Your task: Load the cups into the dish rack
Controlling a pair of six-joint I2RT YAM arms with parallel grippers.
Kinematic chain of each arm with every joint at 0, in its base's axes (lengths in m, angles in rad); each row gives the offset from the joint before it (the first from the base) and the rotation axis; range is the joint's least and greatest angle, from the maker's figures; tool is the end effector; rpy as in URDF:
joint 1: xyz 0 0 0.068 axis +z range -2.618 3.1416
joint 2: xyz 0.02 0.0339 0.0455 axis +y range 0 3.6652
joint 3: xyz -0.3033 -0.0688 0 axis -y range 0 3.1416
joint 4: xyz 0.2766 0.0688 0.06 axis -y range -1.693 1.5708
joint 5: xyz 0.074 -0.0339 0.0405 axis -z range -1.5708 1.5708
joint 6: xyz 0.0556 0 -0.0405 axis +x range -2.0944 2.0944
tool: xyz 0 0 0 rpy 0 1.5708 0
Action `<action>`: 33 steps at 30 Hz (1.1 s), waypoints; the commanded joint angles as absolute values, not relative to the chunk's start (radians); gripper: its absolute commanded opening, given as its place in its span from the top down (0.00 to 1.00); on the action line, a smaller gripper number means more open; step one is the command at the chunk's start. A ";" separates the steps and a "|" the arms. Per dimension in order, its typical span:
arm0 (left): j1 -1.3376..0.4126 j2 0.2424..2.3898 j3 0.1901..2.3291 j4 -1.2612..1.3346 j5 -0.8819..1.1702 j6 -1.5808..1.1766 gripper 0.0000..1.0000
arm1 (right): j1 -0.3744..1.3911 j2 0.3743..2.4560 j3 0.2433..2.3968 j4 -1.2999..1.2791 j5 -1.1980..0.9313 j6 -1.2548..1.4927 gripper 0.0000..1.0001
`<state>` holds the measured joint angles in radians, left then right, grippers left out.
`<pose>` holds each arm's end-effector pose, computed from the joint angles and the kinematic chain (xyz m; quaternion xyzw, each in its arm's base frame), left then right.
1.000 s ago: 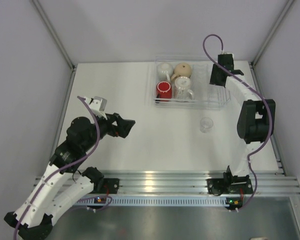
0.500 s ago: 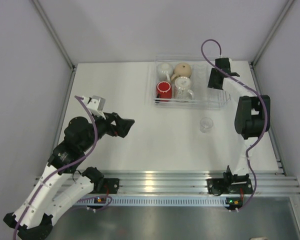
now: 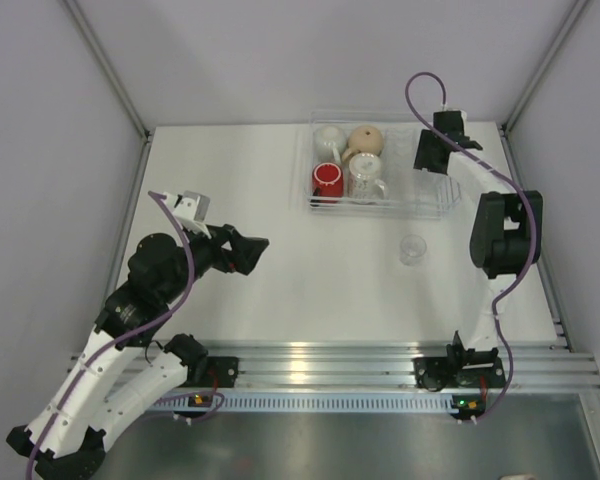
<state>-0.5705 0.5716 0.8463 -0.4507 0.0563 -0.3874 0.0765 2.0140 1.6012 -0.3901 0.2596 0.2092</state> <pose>0.1181 -0.0795 0.3877 0.0880 0.7614 -0.3150 0.5598 0.5158 0.0252 0.2396 0.1093 0.9142 -0.0659 0.3847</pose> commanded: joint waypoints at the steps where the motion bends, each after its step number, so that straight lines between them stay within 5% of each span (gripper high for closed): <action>1: -0.572 0.565 0.880 -0.449 0.028 -0.408 0.02 | 0.064 1.980 1.652 -0.379 0.262 0.193 0.29; 7: -0.572 0.580 0.903 -0.454 0.099 -0.394 0.02 | 0.064 1.907 1.672 -0.428 0.230 0.186 0.30; 20: -0.581 0.854 0.945 -0.449 0.270 -0.437 0.21 | 0.071 1.421 1.430 -0.466 0.031 0.248 0.29; 26: -0.727 1.085 1.043 -0.443 0.097 -0.449 0.23 | 0.084 1.004 1.131 -0.408 -0.078 0.314 0.28; 33: -0.957 1.424 1.285 -0.442 -0.066 -0.442 0.26 | 0.084 0.792 0.985 -0.330 -0.089 0.371 0.28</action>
<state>-0.8993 1.3190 1.1820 -0.4717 0.0330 -0.4461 0.0822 0.8192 0.9886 -0.4061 -0.0776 0.3313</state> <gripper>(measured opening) 0.743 0.722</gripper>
